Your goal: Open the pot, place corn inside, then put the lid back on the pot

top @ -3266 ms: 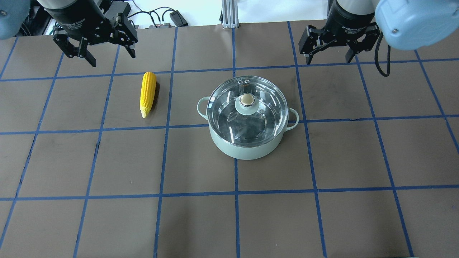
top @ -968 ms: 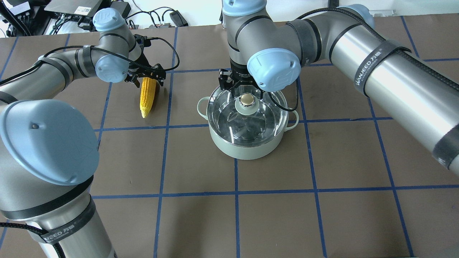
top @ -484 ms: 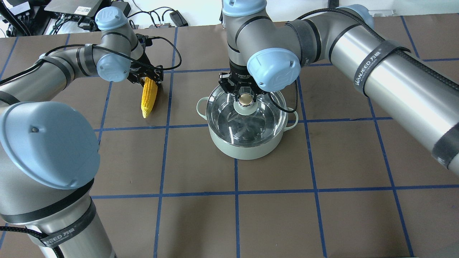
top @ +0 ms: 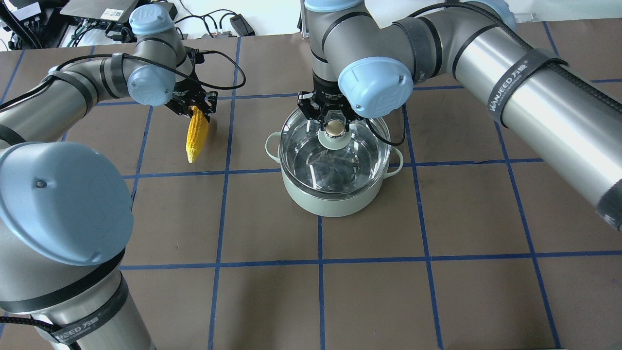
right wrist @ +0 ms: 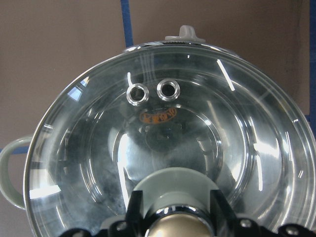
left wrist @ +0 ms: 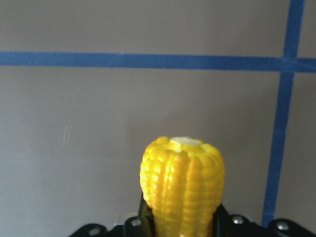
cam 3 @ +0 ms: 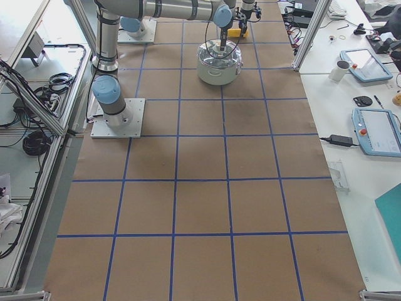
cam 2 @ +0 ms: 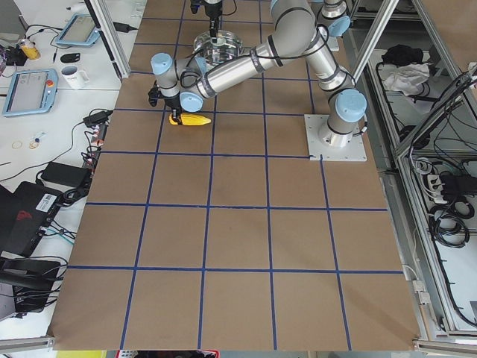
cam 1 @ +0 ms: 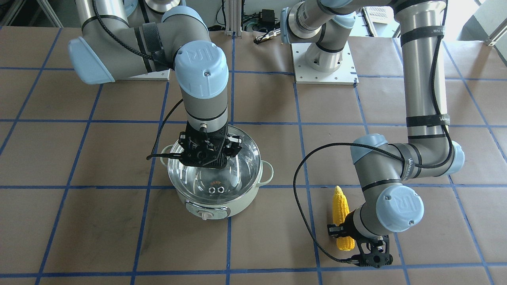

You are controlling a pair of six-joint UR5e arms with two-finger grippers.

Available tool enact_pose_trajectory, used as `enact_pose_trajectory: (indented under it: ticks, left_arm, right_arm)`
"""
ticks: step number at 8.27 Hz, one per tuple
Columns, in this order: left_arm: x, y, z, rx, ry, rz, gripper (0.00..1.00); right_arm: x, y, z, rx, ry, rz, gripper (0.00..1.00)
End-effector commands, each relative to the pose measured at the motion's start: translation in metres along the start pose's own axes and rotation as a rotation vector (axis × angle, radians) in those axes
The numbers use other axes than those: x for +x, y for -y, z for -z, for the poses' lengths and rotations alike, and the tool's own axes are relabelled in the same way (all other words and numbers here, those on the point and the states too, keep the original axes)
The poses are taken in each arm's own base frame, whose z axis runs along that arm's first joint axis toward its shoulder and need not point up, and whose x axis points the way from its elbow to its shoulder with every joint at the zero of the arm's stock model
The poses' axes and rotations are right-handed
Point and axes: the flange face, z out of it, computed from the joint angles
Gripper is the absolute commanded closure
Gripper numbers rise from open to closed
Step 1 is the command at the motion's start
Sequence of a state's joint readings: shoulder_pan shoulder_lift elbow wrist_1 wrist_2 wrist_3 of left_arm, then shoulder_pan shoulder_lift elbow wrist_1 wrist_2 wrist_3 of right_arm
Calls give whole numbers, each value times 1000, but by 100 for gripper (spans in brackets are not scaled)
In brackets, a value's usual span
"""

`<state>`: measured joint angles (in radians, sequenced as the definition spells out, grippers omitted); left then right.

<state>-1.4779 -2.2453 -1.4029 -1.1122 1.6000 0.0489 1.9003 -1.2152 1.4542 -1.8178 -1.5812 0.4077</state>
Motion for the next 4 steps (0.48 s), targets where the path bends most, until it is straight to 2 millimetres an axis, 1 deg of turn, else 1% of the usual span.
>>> enact_pose_trajectory:
  ticks: [1, 2, 3, 4]
  left_arm:
    - [1, -35, 85, -38, 1, -10, 100]
    - [12, -54, 110, -72, -12, -3, 100]
    - [46, -70, 132, -63, -52, -4, 100]
    - [96, -86, 141, -50, -44, -36, 100]
  right_arm:
    - [62, -1, 82, 39, 14, 29, 79]
    - [114, 3, 107, 37, 13, 47, 80]
    - [171, 3, 128, 21, 7, 66, 80]
    - [221, -4, 147, 1, 1, 104, 81]
